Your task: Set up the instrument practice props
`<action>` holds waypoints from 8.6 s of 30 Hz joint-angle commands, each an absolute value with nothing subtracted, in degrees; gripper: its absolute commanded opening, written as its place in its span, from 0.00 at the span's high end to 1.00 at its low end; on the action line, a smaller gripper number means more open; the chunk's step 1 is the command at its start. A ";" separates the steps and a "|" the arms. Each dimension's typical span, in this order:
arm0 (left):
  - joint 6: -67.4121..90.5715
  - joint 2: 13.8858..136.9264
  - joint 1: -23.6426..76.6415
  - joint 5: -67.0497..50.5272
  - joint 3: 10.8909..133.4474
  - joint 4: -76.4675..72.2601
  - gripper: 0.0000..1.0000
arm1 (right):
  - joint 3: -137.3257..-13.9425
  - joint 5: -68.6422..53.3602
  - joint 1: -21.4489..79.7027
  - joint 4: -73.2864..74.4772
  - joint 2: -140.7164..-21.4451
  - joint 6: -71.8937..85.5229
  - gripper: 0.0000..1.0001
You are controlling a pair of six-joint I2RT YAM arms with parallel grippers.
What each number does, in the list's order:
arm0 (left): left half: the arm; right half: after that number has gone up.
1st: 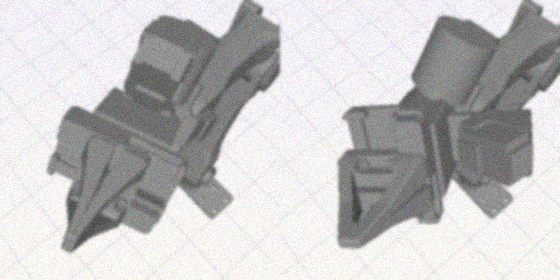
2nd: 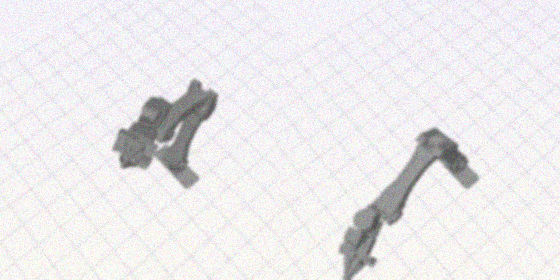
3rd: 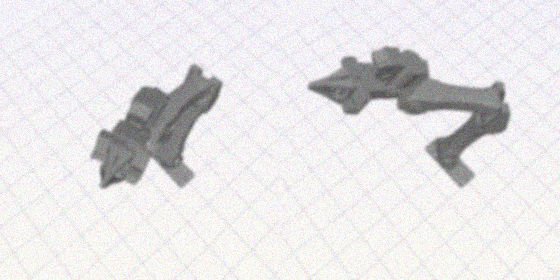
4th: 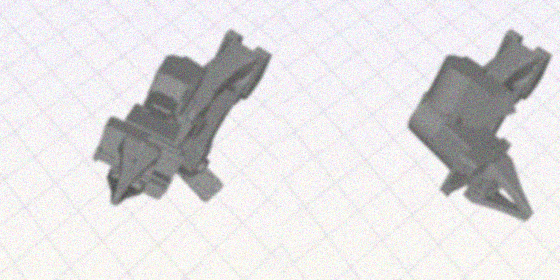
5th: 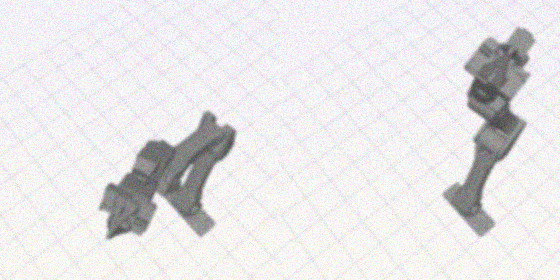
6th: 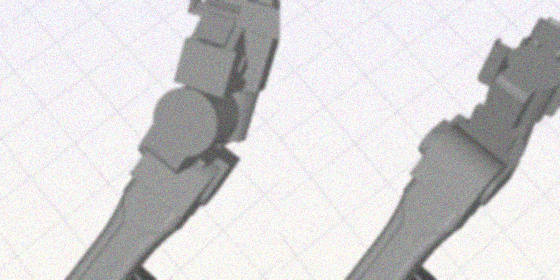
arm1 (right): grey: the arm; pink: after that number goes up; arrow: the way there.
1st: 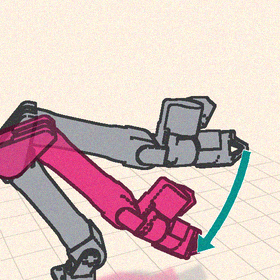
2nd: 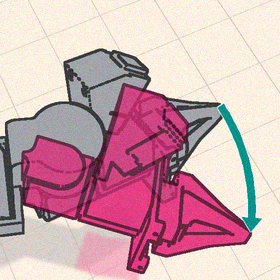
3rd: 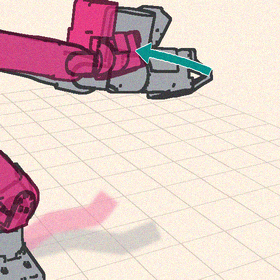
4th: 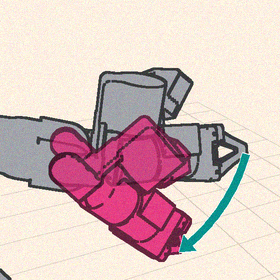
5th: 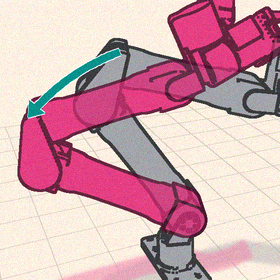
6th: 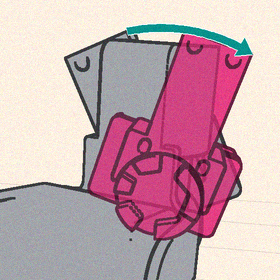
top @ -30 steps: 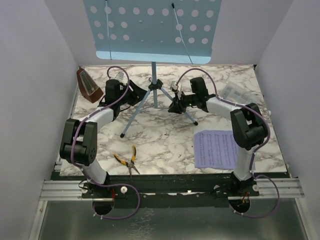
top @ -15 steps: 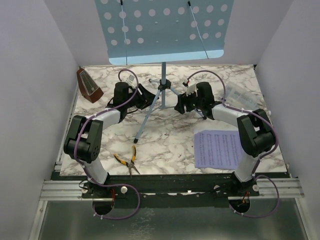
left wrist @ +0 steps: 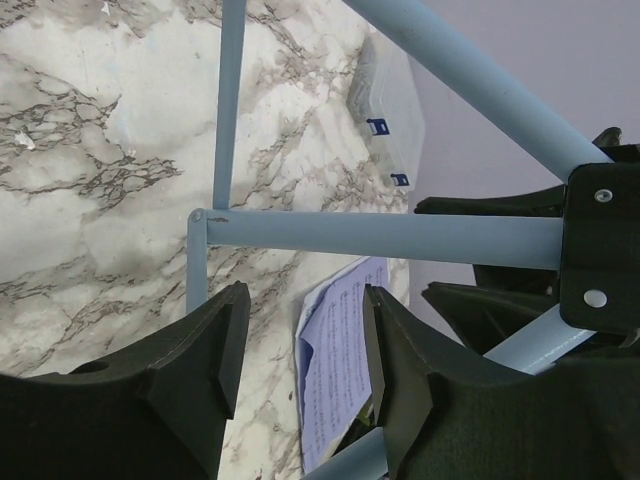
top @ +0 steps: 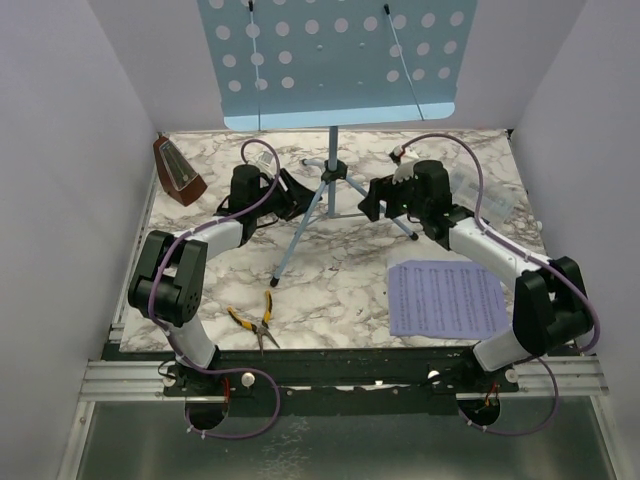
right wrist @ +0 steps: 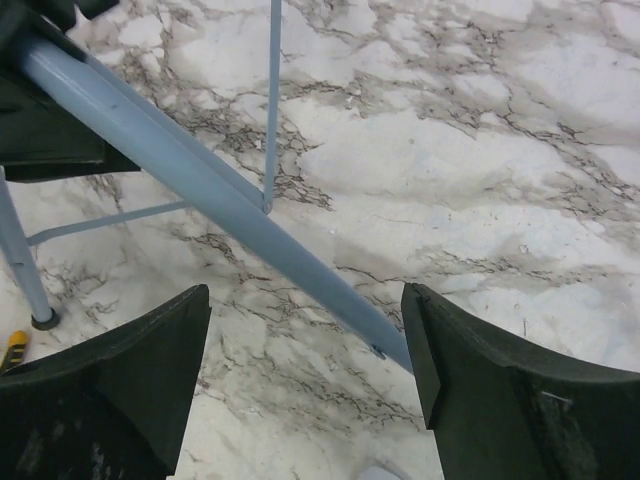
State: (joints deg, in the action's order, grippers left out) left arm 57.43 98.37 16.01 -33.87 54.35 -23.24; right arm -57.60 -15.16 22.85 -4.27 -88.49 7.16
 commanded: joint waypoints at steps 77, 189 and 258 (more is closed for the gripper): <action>60.62 90.22 56.30 10.03 42.87 -18.02 0.58 | -26.38 1.80 20.64 15.53 -65.31 47.54 0.33; 63.19 64.86 54.37 14.16 37.90 -49.97 1.00 | -4.83 -26.47 20.69 -14.44 -15.99 93.16 0.01; 67.41 48.91 52.94 14.83 12.90 -47.19 0.27 | -19.63 -4.99 20.77 -16.76 -21.80 66.11 0.93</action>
